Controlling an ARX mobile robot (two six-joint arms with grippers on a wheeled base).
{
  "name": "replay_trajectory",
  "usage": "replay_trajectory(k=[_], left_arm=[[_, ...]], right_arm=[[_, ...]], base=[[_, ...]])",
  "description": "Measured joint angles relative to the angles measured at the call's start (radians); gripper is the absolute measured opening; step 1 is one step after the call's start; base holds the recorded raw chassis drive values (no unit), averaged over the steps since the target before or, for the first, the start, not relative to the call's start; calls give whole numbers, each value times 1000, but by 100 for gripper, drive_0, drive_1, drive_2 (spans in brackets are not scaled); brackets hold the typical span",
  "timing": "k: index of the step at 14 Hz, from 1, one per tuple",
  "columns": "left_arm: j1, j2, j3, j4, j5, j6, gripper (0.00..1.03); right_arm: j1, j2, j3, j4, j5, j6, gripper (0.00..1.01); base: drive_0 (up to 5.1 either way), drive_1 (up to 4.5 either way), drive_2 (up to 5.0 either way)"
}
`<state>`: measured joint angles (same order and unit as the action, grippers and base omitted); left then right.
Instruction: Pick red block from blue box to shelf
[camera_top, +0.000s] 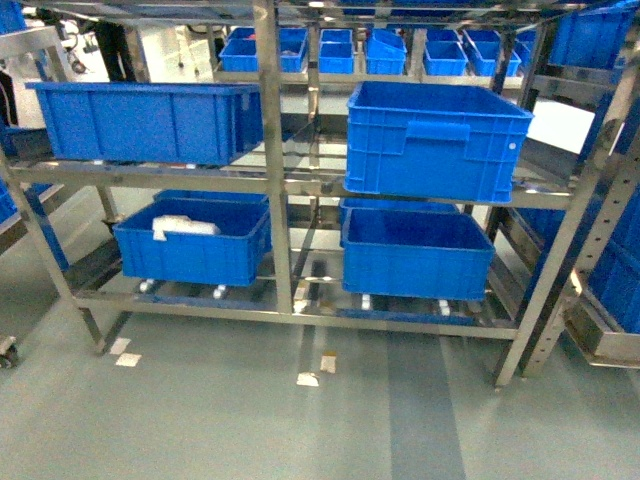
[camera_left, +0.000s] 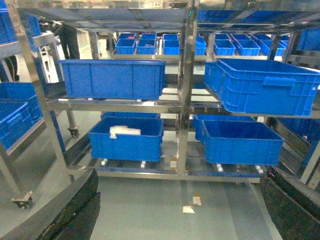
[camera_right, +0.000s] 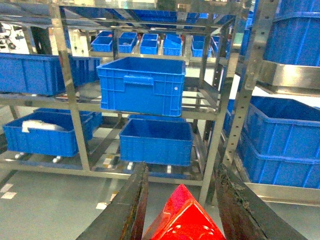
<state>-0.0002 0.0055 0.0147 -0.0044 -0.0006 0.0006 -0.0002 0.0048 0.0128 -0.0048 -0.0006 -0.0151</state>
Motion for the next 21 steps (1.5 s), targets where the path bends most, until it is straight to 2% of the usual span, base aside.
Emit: replay_trajectory(k=[4, 12, 15, 21], left_arm=[[-1, 0, 0, -1, 0, 0, 98], [-1, 0, 0, 0, 0, 0, 98], [-1, 0, 0, 0, 0, 0, 98], [-1, 0, 0, 2, -1, 0, 98]], right_arm=[[0, 0, 0, -1, 0, 0, 35], [0, 0, 0, 2, 0, 0, 35], [0, 0, 0, 2, 0, 0, 35], [0, 0, 0, 3, 0, 0, 35]], base=[[-36, -36, -36], [-5, 420, -430], [-313, 498, -163], [-13, 404, -429]])
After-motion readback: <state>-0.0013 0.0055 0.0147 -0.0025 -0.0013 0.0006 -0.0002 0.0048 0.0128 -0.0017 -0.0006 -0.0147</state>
